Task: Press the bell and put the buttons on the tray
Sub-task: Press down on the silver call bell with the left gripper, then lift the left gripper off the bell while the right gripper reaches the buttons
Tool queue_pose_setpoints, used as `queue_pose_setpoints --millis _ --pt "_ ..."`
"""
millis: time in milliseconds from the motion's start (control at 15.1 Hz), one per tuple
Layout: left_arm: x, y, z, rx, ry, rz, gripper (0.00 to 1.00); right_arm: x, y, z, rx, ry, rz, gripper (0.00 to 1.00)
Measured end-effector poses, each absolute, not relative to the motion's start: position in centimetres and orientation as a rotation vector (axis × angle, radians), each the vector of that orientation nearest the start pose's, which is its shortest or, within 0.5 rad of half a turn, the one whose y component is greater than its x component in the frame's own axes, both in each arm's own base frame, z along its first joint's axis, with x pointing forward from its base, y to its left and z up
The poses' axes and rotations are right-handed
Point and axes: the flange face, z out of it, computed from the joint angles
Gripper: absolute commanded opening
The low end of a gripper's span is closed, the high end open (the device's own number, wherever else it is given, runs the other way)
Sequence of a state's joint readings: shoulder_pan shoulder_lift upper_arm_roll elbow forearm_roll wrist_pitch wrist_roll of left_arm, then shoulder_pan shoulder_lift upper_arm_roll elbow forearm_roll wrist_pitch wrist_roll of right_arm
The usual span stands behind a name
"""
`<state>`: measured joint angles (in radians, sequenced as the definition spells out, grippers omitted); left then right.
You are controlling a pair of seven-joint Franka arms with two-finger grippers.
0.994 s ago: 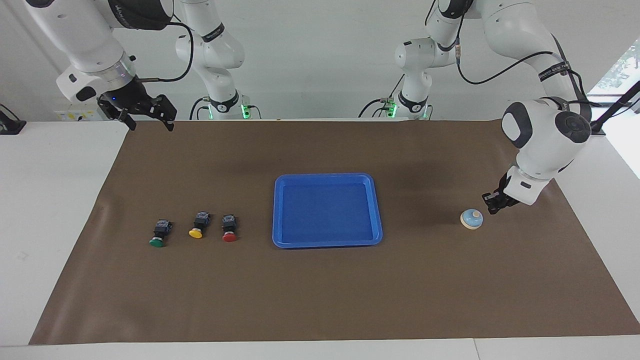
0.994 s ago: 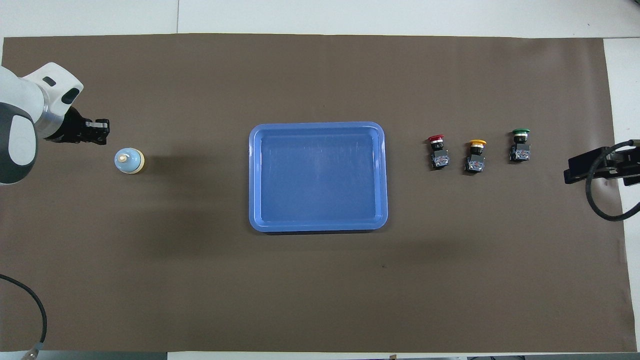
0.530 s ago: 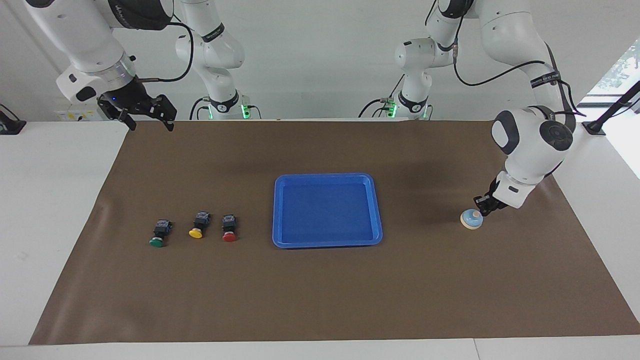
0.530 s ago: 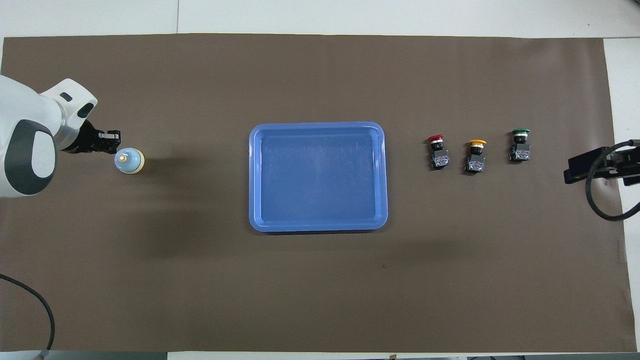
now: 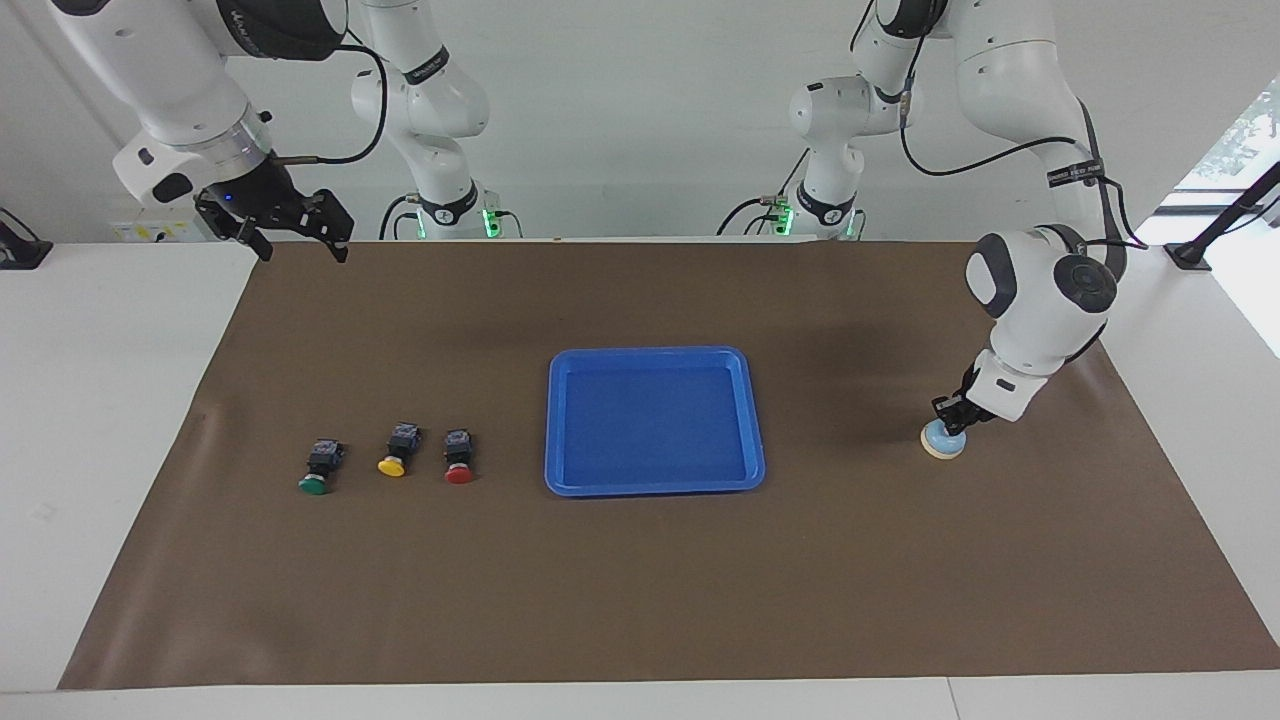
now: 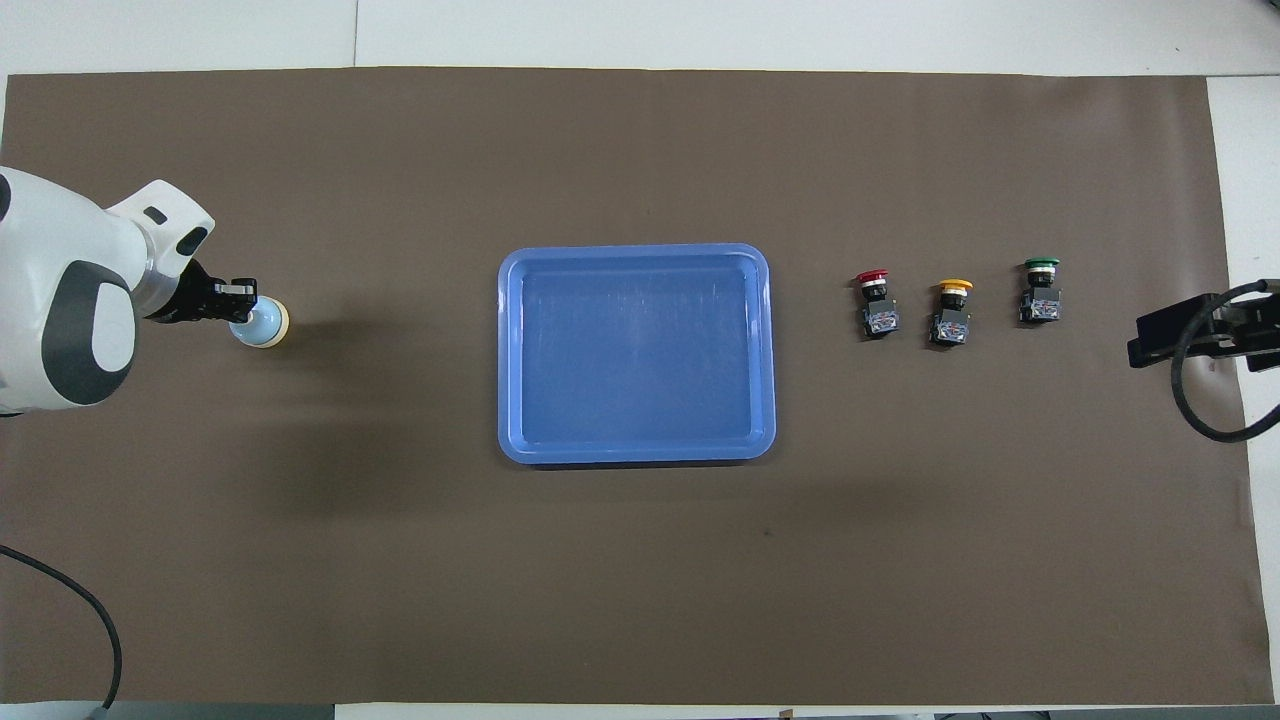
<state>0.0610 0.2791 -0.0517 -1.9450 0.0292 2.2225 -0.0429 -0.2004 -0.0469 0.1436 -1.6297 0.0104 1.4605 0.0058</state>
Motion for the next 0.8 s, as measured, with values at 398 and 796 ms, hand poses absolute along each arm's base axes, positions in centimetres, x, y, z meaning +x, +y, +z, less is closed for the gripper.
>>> queue_pose_setpoints --millis 398,796 --pt "61.2 -0.1 37.2 -3.124 -0.036 0.167 0.09 52.5 -5.7 61.4 -3.124 0.186 0.173 1.0" --pt "57.8 -1.5 50.2 -3.106 -0.007 0.219 1.0 53.4 -9.1 61.4 -3.134 0.186 0.007 1.0"
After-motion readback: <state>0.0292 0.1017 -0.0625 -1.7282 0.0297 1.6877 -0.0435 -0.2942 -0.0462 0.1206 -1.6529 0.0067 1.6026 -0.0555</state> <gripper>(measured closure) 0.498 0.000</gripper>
